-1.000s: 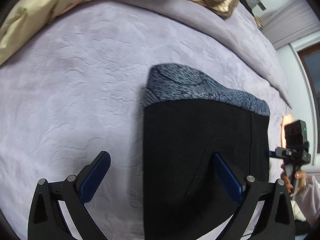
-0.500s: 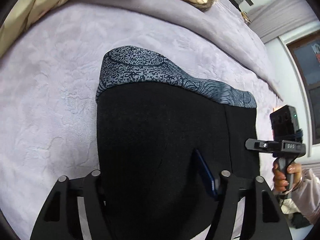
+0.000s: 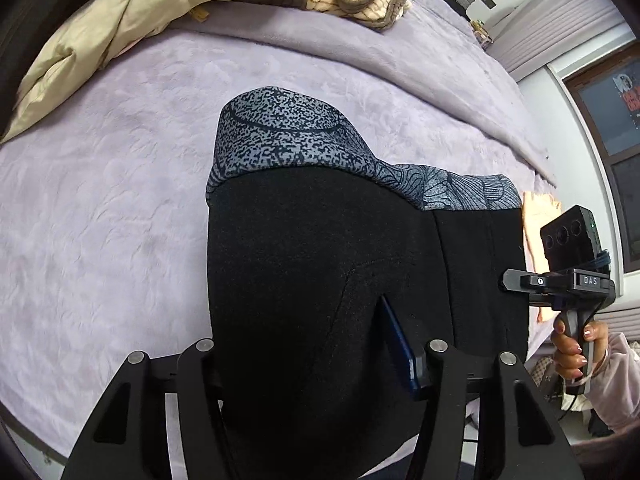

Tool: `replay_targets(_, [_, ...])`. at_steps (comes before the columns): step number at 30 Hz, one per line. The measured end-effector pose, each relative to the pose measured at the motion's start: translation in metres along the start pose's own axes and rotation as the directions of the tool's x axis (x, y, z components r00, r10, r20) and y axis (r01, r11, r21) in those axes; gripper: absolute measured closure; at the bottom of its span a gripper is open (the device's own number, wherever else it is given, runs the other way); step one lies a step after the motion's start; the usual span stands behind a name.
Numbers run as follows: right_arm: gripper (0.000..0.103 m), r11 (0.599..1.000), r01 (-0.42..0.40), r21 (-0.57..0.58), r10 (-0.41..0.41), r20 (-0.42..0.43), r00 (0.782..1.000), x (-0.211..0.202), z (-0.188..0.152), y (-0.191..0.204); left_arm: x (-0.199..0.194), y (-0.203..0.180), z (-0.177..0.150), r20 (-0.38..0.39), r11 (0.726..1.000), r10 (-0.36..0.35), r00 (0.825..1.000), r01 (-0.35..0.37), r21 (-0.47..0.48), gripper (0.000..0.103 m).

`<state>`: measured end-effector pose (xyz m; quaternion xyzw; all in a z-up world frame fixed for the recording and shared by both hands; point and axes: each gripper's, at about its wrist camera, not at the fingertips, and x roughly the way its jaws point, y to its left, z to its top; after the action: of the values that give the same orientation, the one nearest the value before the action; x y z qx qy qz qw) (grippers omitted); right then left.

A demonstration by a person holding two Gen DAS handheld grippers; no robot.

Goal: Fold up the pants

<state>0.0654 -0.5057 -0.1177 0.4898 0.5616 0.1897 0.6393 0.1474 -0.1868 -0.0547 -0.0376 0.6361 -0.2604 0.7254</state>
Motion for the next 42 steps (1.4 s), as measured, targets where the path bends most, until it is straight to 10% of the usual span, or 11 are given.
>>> replay_targets(8, [0.048,0.968,0.253,-0.005,-0.253,-0.019,0.967,0.042,-0.023,-0.026,0.048,0.029,-0.028,-0.013,0.962,0.272,0.962,-0.273,-0.033,0.002])
replay_targets(17, [0.021,0.860,0.489,-0.142,-0.477,0.112,0.872,0.027,-0.029,0.021,0.012,0.016,-0.020,0.063,0.957,0.281,0.957,-0.276,-0.086,0.003])
replay_targets(28, [0.000,0.698,0.713,-0.071,-0.670,0.287,0.684,0.026,-0.062,0.059,-0.002,-0.005,-0.033,0.053,0.933,0.358,0.932,-0.360,0.017,0.003])
replay_targets(42, [0.000,0.627,0.777,-0.052,-0.718,0.349,0.603,0.026,-0.111,0.088,-0.021,-0.008,-0.069,0.046,0.917,0.389,0.920,-0.391,0.074,0.002])
